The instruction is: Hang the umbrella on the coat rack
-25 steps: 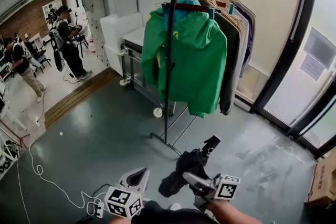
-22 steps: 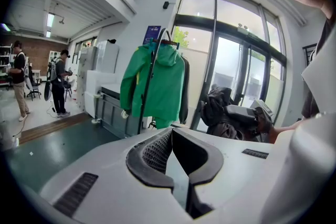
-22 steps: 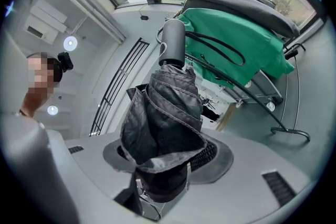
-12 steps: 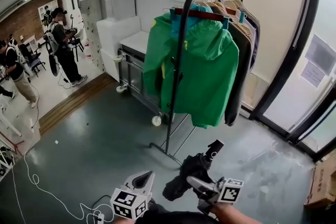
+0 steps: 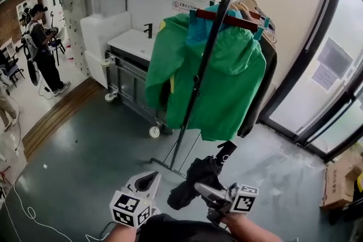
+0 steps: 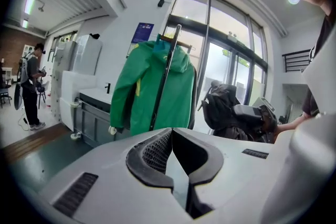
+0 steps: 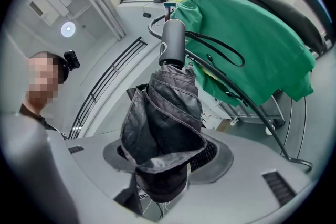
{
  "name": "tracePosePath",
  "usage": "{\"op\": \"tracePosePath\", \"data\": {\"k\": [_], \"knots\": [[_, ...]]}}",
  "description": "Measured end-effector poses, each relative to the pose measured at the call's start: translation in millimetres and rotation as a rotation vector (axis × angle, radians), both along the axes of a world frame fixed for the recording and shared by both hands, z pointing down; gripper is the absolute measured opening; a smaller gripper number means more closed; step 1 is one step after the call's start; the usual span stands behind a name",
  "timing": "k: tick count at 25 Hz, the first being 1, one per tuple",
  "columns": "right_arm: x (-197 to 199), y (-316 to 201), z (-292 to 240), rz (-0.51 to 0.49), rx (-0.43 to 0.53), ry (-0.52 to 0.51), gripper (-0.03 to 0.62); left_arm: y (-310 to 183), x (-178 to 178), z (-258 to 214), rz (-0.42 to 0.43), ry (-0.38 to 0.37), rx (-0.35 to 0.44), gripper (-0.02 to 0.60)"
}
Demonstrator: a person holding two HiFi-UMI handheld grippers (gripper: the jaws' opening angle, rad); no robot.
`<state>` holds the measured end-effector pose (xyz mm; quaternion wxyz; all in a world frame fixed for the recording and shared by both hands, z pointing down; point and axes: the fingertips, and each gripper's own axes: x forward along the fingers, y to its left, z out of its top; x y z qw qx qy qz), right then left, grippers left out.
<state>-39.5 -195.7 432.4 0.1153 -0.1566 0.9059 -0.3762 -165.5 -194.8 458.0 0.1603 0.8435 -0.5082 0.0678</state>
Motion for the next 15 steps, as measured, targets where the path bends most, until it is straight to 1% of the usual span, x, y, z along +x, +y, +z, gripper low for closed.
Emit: {"op": "tracePosePath", "data": {"k": [4, 6, 8, 11, 13, 15], "knots": [[-29, -20, -4, 0.048, 0.024, 0.025, 0.224, -32, -29, -4, 0.055, 0.02, 0.023, 0.014], [-41, -24, -10, 0.067, 0.043, 0.04, 0.224, -40, -43, 3, 0.081, 0.029, 0.007, 0.015], [-51, -31, -23, 0.066, 0.083, 0.043, 0.224, -49, -55, 11, 0.093, 0.034, -0.014, 0.015], [-63, -45, -50, 0.012, 0.157, 0.027, 0.224, -65, -68, 18, 0.087, 0.052, -0.039, 0.015], [-67, -54, -69, -0.034, 0.197, 0.01, 0.224, -71, -72, 17, 0.089, 0.056, -0.036, 0.015], [-71, -66, -88, -0.07, 0.227, -0.014, 0.224, -78, -76, 17, 0.086, 0.023, -0.023, 0.015]]}}
